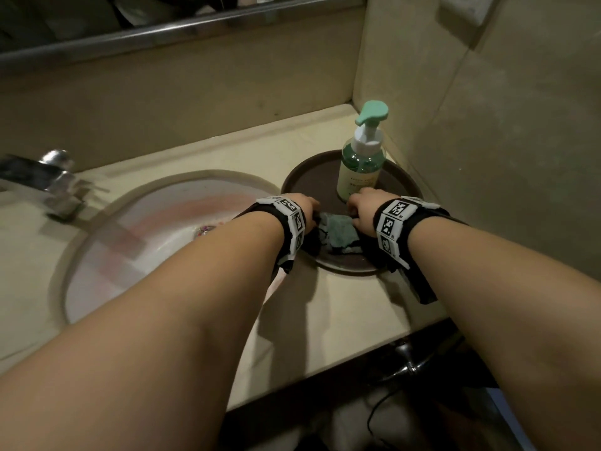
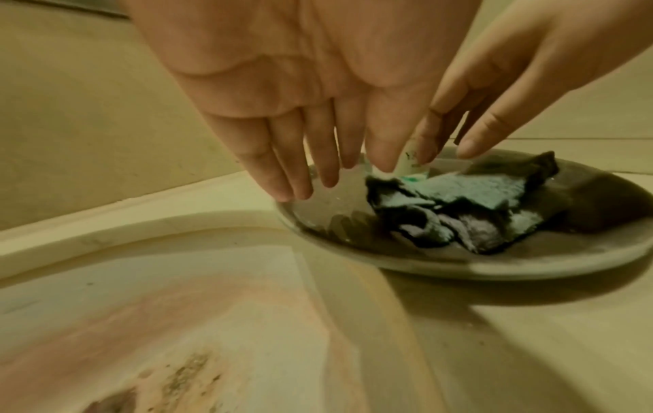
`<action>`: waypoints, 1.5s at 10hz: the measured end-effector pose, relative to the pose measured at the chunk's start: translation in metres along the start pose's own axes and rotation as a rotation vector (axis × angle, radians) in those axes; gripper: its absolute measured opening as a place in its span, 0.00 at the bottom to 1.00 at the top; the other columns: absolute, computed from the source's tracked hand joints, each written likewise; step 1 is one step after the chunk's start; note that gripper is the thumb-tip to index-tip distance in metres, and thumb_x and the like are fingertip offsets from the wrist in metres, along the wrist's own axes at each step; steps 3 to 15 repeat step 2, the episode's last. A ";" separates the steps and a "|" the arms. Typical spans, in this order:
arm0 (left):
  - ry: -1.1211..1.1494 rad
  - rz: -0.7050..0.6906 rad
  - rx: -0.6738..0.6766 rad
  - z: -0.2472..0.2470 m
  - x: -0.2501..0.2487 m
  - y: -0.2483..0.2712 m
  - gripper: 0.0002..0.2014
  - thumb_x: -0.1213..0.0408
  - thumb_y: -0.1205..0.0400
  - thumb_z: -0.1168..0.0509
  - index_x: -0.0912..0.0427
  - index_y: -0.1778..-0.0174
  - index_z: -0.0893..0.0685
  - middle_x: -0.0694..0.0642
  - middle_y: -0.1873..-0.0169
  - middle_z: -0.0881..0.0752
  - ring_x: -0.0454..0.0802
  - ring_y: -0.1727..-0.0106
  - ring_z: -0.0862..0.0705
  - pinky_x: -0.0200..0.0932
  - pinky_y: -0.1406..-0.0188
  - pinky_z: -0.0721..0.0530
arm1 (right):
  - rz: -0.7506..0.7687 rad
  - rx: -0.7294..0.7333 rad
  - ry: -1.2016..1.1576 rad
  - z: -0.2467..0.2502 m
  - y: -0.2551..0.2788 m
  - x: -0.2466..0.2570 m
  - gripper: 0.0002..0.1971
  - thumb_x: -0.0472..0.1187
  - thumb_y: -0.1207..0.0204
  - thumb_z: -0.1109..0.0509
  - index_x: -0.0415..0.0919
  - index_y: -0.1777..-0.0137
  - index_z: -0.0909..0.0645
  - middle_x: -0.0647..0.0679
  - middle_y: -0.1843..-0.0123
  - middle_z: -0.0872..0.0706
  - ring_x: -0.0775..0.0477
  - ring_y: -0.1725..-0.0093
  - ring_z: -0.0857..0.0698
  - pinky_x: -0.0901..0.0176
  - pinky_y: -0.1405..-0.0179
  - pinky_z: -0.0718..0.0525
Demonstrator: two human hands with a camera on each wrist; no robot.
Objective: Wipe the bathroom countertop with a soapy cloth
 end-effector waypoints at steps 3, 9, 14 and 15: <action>0.073 0.104 -0.106 0.023 0.047 0.041 0.24 0.60 0.13 0.44 0.54 0.20 0.35 0.57 0.24 0.27 0.58 0.26 0.25 0.49 0.31 0.25 | 0.087 -0.093 -0.059 0.041 0.011 0.046 0.20 0.44 0.20 0.37 0.42 0.30 0.25 0.39 0.31 0.22 0.38 0.32 0.22 0.51 0.31 0.22; 0.073 0.104 -0.106 0.023 0.047 0.041 0.24 0.60 0.13 0.44 0.54 0.20 0.35 0.57 0.24 0.27 0.58 0.26 0.25 0.49 0.31 0.25 | 0.087 -0.093 -0.059 0.041 0.011 0.046 0.20 0.44 0.20 0.37 0.42 0.30 0.25 0.39 0.31 0.22 0.38 0.32 0.22 0.51 0.31 0.22; 0.073 0.104 -0.106 0.023 0.047 0.041 0.24 0.60 0.13 0.44 0.54 0.20 0.35 0.57 0.24 0.27 0.58 0.26 0.25 0.49 0.31 0.25 | 0.087 -0.093 -0.059 0.041 0.011 0.046 0.20 0.44 0.20 0.37 0.42 0.30 0.25 0.39 0.31 0.22 0.38 0.32 0.22 0.51 0.31 0.22; 0.073 0.104 -0.106 0.023 0.047 0.041 0.24 0.60 0.13 0.44 0.54 0.20 0.35 0.57 0.24 0.27 0.58 0.26 0.25 0.49 0.31 0.25 | 0.087 -0.093 -0.059 0.041 0.011 0.046 0.20 0.44 0.20 0.37 0.42 0.30 0.25 0.39 0.31 0.22 0.38 0.32 0.22 0.51 0.31 0.22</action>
Point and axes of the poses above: each hand's wrist, its own y-axis away from the middle knuckle, its own z-axis out of the back of the hand, x = y × z, the point moved 7 cm from there along -y, towards the middle knuckle
